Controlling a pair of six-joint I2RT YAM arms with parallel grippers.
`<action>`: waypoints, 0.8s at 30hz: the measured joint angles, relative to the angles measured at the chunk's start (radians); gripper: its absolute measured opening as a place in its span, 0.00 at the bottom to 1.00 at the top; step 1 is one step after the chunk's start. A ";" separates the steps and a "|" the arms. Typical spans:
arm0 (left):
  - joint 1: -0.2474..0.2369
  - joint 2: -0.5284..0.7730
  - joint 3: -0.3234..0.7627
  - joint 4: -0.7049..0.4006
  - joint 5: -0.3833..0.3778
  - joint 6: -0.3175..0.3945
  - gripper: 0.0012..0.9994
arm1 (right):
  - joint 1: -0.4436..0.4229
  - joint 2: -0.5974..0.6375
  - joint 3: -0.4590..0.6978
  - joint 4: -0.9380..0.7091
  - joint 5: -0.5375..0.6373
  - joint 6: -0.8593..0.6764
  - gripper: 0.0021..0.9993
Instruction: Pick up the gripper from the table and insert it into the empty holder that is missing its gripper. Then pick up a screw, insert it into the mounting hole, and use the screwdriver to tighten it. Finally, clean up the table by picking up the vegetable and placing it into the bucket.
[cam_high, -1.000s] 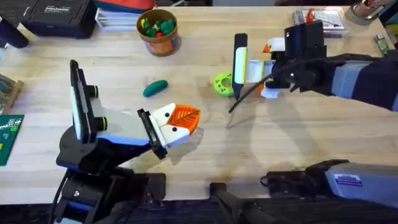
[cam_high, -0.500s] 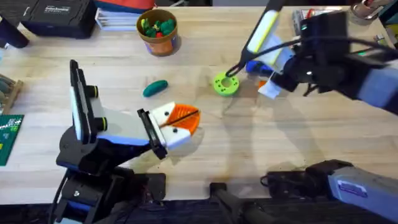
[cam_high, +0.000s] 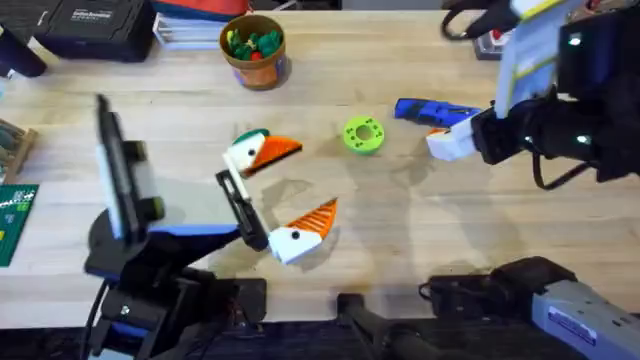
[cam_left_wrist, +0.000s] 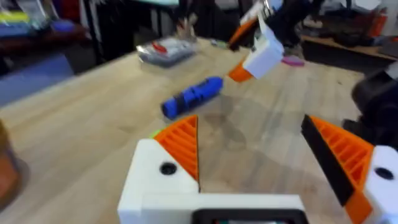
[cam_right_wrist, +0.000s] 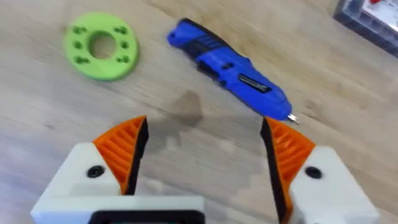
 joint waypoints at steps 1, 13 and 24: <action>0.000 0.000 0.001 0.029 -0.013 -0.002 0.99 | 0.000 -0.011 0.000 0.000 -0.025 0.020 0.99; 0.000 0.233 0.488 -0.472 -0.494 -0.009 0.99 | 0.000 -0.011 0.000 -0.015 -0.148 0.172 0.99; 0.007 0.853 0.833 -0.757 -0.749 0.082 0.99 | 0.000 0.044 0.000 -0.075 -0.160 0.267 0.99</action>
